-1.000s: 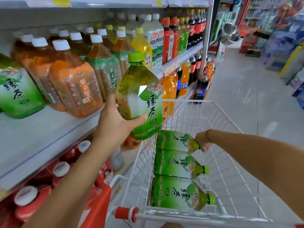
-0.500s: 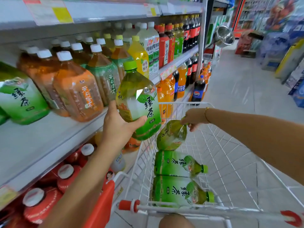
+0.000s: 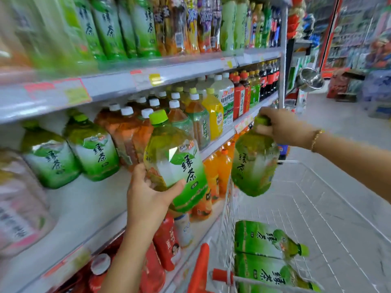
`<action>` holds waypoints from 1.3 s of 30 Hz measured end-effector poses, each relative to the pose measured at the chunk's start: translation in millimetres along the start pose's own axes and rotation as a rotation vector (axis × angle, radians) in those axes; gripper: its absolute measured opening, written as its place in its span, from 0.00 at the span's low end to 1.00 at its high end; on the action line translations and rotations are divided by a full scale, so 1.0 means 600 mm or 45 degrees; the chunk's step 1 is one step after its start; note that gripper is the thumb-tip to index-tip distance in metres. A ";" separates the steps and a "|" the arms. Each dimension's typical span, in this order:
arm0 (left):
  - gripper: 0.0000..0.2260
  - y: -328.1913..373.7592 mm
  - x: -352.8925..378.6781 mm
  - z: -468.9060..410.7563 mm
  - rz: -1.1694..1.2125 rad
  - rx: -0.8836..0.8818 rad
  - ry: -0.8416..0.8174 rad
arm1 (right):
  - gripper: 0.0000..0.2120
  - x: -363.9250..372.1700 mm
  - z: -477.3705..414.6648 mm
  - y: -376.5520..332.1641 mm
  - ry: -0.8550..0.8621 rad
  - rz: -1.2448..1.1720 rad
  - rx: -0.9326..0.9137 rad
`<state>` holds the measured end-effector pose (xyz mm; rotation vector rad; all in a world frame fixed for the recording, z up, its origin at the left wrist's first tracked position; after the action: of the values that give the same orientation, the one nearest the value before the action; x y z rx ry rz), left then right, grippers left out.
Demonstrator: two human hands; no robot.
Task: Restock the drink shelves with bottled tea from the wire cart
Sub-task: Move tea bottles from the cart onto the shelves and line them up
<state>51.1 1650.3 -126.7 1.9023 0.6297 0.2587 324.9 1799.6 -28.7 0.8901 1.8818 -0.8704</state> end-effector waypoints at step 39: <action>0.29 -0.104 -0.225 -0.073 -0.708 -0.099 0.758 | 0.13 0.126 -0.181 -0.486 -0.376 -0.091 -0.839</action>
<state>-100.6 1630.9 -150.9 1.4915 1.4879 0.4814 9.2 1761.4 10.4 0.2733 1.7705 -0.3447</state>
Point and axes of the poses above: each hand's wrist, its own z-axis away from the middle knuckle, its own x-axis out of the palm, y = z × x, the point moved 1 cm from there along -z, towards the middle knuckle, and after that the axes turned 5 degrees about z, right-handed, at the moved point
